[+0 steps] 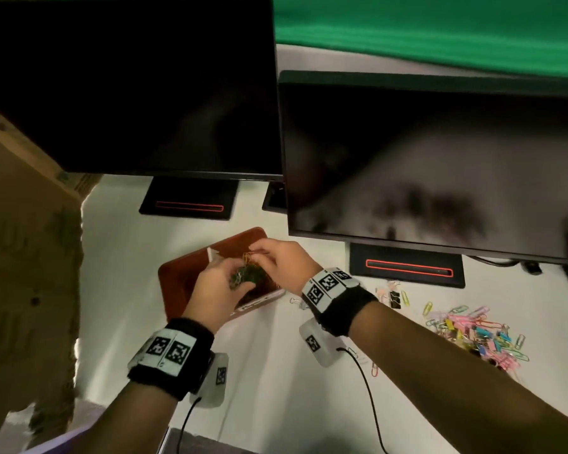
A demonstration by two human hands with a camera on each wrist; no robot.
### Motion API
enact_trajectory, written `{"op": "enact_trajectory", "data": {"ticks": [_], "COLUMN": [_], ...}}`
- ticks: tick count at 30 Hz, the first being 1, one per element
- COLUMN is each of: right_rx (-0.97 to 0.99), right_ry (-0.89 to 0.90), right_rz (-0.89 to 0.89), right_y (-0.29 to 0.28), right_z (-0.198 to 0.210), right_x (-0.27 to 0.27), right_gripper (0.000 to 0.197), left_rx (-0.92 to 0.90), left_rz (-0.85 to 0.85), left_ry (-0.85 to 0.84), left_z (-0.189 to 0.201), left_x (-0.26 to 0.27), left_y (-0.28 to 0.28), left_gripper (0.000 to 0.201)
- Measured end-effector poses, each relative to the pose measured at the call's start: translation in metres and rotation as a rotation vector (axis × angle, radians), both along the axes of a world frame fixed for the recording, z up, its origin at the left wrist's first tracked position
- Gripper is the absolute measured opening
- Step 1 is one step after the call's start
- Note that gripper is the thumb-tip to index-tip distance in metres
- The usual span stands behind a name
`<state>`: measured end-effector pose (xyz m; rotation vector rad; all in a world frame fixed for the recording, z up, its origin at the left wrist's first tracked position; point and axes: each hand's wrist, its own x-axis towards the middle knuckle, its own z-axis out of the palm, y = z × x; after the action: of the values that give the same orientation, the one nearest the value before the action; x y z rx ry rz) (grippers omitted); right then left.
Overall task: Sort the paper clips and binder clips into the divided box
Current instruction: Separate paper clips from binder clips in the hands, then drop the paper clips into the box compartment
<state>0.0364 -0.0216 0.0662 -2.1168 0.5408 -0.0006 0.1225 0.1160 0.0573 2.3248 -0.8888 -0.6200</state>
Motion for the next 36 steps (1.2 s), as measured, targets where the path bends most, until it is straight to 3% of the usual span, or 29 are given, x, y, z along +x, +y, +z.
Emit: {"op": "enact_trajectory", "data": {"ticks": [2,6,11,15,22,27,32,36], "right_rx": [0.012,-0.046,-0.231,-0.191,-0.164,-0.111,-0.066,-0.026], "right_ry": [-0.041,0.005,0.402,0.531,0.466,0.455,0.394,0.331], "right_rz": [-0.016,-0.083,-0.108,-0.084,-0.048,-0.046,-0.171,-0.329], "right_y": [-0.008,-0.034,-0.069,-0.071,-0.068,-0.078,-0.096,-0.114], "right_z": [0.000,-0.008,-0.027,-0.037,-0.058,-0.062,-0.061,-0.053], "right_x": [-0.024,-0.094,-0.192,-0.228,-0.227,-0.228,-0.236,-0.241], "right_gripper": [0.025,0.019,0.030,0.041,0.026,0.020,0.014,0.014], "left_rx": [-0.072,-0.190,0.002,0.070,0.102,0.100,0.018,-0.016], "left_rz": [-0.117,-0.339,-0.622,-0.729,-0.687,-0.612,-0.558,-0.707], "left_ry": [-0.101,0.018,0.114,0.165,-0.005,0.001,-0.094,-0.049], "left_z": [0.003,0.000,-0.033,-0.054,-0.084,-0.086,-0.081,-0.070], "left_x": [-0.010,-0.048,-0.104,-0.141,-0.168,-0.167,-0.161,-0.172], "left_y": [-0.001,-0.008,-0.028,-0.051,-0.090,-0.100,-0.097,-0.095], "left_gripper": [0.040,0.023,0.028,0.035,0.029,0.020,0.026,0.021]}}
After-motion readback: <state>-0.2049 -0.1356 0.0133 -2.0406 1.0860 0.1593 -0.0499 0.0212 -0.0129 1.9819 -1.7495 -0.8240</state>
